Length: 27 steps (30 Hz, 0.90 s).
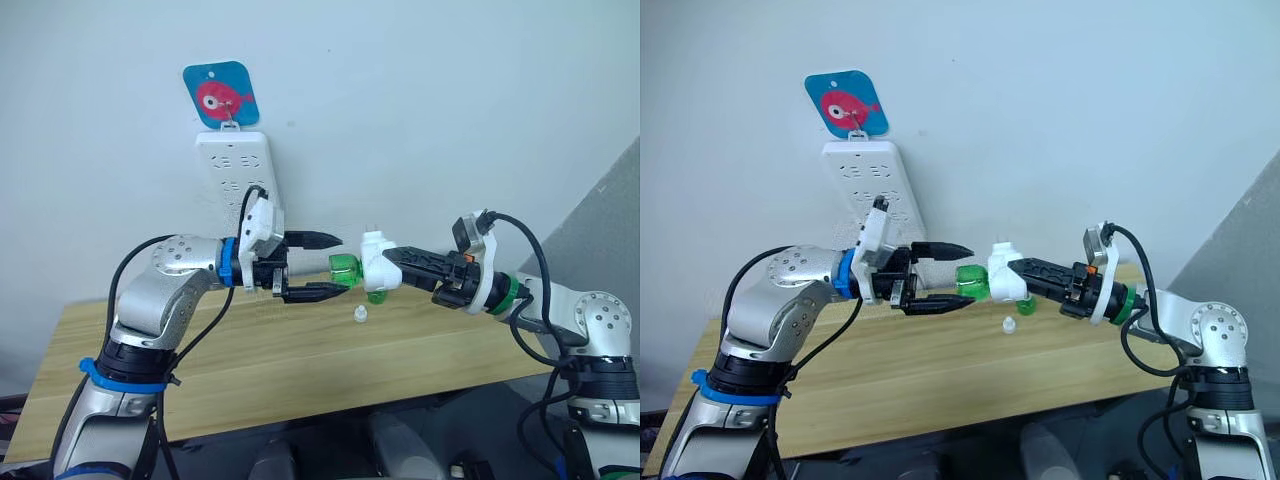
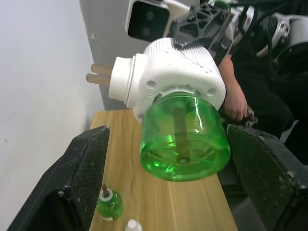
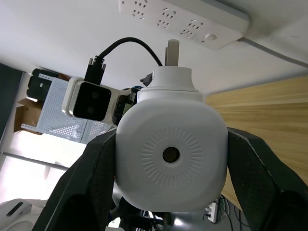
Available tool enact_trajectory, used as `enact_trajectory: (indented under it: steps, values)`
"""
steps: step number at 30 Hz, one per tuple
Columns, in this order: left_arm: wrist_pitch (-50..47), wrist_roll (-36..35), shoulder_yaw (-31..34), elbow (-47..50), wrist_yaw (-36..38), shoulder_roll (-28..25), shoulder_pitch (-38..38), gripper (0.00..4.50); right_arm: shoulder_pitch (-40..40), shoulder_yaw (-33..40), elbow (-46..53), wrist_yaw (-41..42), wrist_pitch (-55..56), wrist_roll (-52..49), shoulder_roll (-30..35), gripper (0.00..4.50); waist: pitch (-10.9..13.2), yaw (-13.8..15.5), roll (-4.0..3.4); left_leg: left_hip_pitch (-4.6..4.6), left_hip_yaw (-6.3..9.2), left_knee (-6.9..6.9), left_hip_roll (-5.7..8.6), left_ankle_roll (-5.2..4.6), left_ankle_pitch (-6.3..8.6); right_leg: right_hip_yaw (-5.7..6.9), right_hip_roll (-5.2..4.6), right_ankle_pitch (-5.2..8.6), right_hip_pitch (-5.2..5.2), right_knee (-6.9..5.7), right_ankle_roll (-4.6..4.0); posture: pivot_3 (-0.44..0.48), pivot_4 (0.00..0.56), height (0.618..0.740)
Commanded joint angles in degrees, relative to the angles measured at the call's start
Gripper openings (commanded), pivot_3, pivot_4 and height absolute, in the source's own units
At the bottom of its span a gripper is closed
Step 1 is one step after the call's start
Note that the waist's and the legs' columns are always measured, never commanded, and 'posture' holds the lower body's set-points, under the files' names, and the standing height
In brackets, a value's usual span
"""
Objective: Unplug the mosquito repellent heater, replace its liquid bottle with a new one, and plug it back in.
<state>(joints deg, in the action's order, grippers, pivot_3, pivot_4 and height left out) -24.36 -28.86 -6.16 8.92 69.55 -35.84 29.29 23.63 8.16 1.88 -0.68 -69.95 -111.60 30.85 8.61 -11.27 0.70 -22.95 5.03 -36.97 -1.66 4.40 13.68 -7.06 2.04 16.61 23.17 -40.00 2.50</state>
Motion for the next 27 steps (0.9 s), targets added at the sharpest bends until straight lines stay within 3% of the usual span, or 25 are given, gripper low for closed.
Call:
enact_trajectory:
  steps: [1, 27]
  values:
    - [0.6, 0.8, -0.1, 1.7, 0.0, -0.7, 0.9, 4.09, 0.3, 1.7, 2.5, -0.6, 1.1, -1.4, 0.5, 2.98, 0.0, 0.0, 0.00, 0.00, 0.00, 0.00, 0.00, 0.00, 0.00, 0.00, 0.00, 0.00, 0.00, 0.00, 0.00, -0.197, 0.084, 0.740]
    - [5.2, 4.5, -1.7, 0.0, -2.5, 3.4, 0.4, 4.09, -0.2, 1.2, 3.7, -2.3, 2.3, -1.4, -0.3, 2.98, 0.0, 0.0, 0.00, 0.00, 0.00, 0.00, 0.00, 0.00, 0.00, 0.00, 0.00, 0.01, 0.00, 0.00, 0.01, -0.202, 0.079, 0.740]
